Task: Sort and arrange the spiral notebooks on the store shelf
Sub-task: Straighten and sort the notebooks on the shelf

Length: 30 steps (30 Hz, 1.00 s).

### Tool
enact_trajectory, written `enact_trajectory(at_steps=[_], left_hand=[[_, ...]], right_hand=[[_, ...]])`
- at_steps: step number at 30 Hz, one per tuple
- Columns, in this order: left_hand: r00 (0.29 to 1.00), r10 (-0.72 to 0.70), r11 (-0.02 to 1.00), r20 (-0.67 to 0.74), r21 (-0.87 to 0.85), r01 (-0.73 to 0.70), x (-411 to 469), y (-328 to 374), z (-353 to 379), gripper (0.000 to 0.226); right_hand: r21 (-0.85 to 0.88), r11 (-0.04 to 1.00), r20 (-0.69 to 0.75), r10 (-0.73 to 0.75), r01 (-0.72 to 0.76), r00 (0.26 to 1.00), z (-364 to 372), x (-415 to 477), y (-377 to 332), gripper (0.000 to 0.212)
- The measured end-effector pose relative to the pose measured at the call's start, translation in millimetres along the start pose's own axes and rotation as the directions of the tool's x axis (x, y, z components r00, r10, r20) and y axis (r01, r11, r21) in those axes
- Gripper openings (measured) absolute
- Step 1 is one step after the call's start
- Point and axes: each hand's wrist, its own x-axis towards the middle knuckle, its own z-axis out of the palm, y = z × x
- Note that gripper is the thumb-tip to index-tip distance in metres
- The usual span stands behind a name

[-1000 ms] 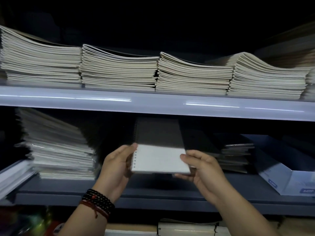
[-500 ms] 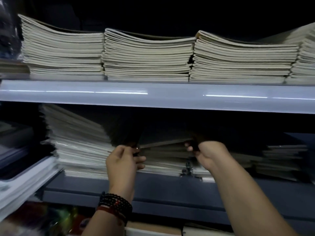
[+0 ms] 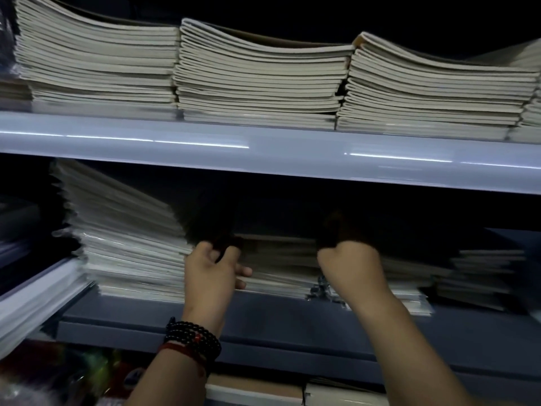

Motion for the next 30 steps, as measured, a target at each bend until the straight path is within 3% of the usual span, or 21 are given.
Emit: enact_trajectory(at_steps=[2,3,5,9,13,17,19,22,25,27,29,30], left_hand=[[0.999,-0.024,0.999,-0.025,-0.046,0.022,1.8,1.3,1.8,0.016],[0.998,-0.048,0.996,-0.037,-0.082,0.045,2.7,2.2,3.2,0.014],[0.994,-0.102,0.978,-0.031,-0.185,0.095,4.3,5.7,6.7,0.007],[0.992,-0.126,0.956,0.008,-0.267,0.124,4.4,11.3,11.7,0.008],[0.990,-0.140,0.951,0.002,-0.277,0.135,2.1,9.7,11.3,0.010],[0.992,-0.129,0.951,-0.001,-0.284,0.124,-0.5,11.0,13.5,0.013],[0.992,-0.126,0.955,-0.001,-0.271,0.121,-2.1,11.2,15.5,0.013],[0.993,-0.118,0.963,0.004,-0.244,0.115,-5.3,11.6,15.7,0.012],[0.998,-0.058,0.973,0.012,-0.222,0.059,-7.9,14.7,15.5,0.016],[1.000,-0.007,0.984,0.019,-0.180,0.011,-8.5,15.4,15.0,0.018],[0.998,0.049,0.995,0.045,-0.093,-0.045,-10.2,13.1,13.7,0.017],[0.996,0.077,0.997,0.054,-0.032,-0.075,-10.7,10.2,11.8,0.016]], right_hand=[[-0.073,0.996,0.058,-0.045,0.049,0.997,5.8,-8.5,1.5,0.059],[-0.101,0.992,0.044,-0.064,0.068,0.997,7.6,-11.4,2.4,0.053],[-0.194,0.978,0.065,-0.070,0.081,0.995,8.7,-18.7,-1.3,0.018],[-0.346,0.931,0.145,-0.067,0.115,0.987,10.4,-30.0,-4.8,0.046],[-0.364,0.923,0.115,-0.094,0.130,0.989,4.5,-33.3,0.4,0.041],[-0.356,0.912,0.039,-0.205,0.205,0.978,-1.7,-40.9,10.0,0.014],[-0.368,0.910,0.044,-0.189,0.191,0.981,-7.5,-40.9,12.5,0.022],[-0.317,0.937,0.067,-0.134,0.149,0.989,-18.0,-35.5,10.9,0.010],[-0.194,0.981,-0.006,0.031,-0.031,1.000,-21.5,-22.5,14.7,0.045],[-0.108,0.990,-0.032,0.083,-0.086,0.996,-20.8,-13.8,16.7,0.037],[-0.018,0.998,-0.024,0.060,-0.060,0.998,-19.9,-8.7,17.4,0.017],[0.020,1.000,-0.031,0.021,-0.020,0.999,-18.0,-7.2,16.6,0.033]])
